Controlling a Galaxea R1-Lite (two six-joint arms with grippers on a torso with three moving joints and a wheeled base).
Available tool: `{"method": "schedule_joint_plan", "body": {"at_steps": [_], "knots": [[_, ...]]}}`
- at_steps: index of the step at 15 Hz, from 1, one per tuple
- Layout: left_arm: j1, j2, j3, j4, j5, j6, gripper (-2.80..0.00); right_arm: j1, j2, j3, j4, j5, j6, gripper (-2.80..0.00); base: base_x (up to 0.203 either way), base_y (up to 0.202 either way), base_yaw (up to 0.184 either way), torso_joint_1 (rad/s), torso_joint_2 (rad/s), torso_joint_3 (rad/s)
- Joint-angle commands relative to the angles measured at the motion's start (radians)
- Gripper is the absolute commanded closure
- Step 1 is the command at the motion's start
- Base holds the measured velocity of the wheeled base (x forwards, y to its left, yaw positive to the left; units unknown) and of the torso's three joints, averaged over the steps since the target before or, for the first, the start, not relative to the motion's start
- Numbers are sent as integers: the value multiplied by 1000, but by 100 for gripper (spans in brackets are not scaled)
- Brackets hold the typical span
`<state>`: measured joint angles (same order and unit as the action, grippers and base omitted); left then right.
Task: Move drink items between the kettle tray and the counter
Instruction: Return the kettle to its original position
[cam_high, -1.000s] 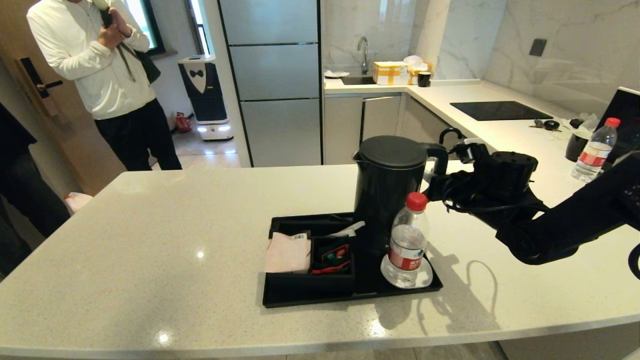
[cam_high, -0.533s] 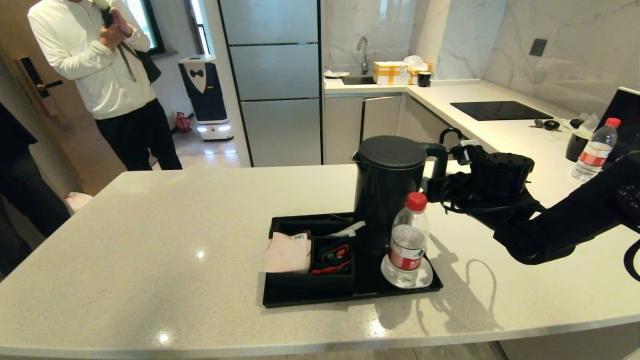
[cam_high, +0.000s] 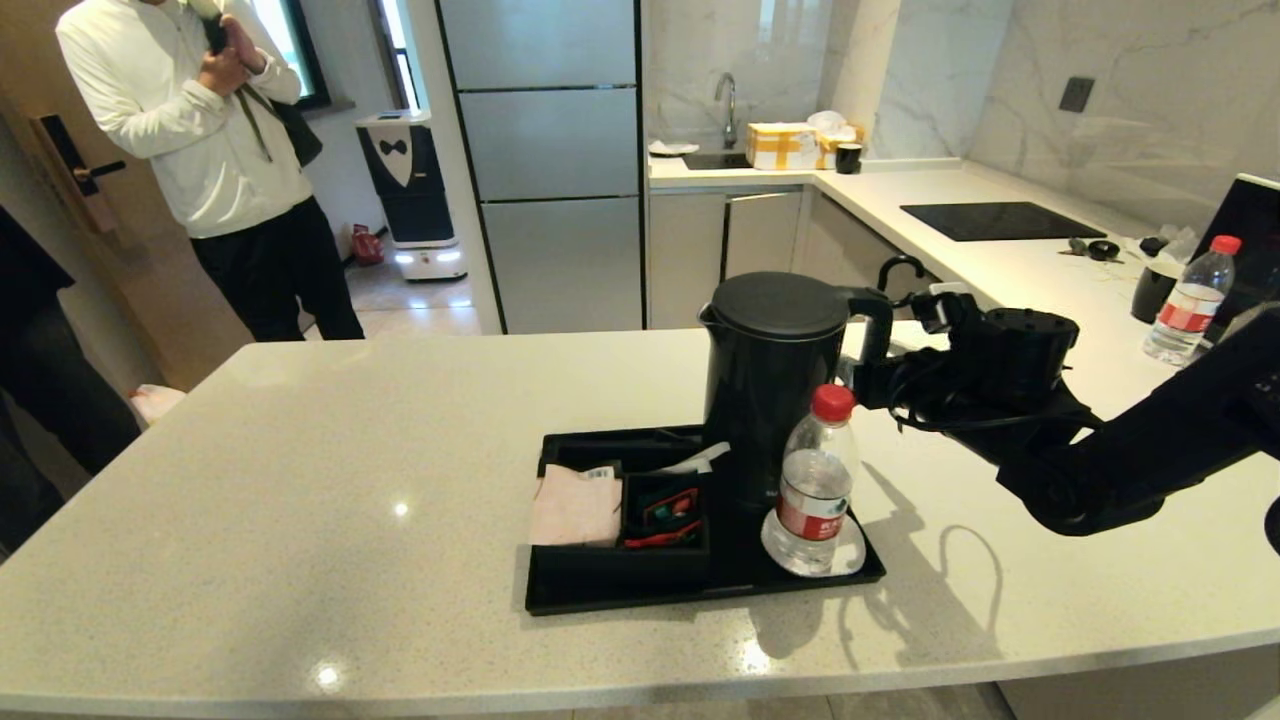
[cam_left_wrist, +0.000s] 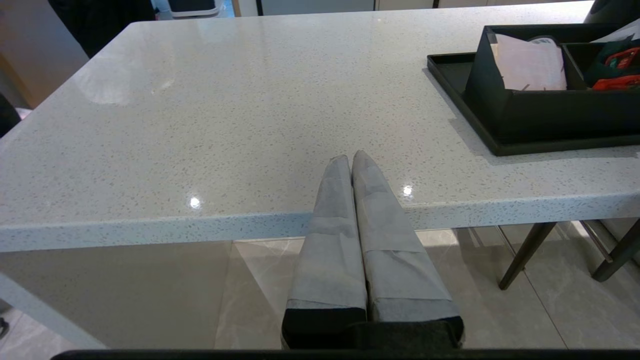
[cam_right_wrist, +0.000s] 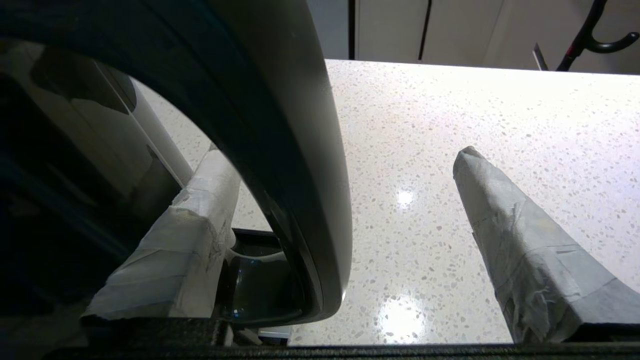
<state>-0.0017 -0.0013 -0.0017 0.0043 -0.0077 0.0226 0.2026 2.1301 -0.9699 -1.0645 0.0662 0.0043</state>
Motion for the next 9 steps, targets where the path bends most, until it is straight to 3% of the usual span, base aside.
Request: {"method": "schedule_joint_plan", "body": {"at_steps": [1, 9], "knots": [[0, 1, 0, 0, 0, 0, 0, -2, -13, 17, -6, 1, 2, -280, 0, 0, 0, 0, 0, 0], [0, 1, 0, 0, 0, 0, 0, -19, -62, 53, -4, -6, 4, -280, 0, 0, 0, 0, 0, 0]]}}
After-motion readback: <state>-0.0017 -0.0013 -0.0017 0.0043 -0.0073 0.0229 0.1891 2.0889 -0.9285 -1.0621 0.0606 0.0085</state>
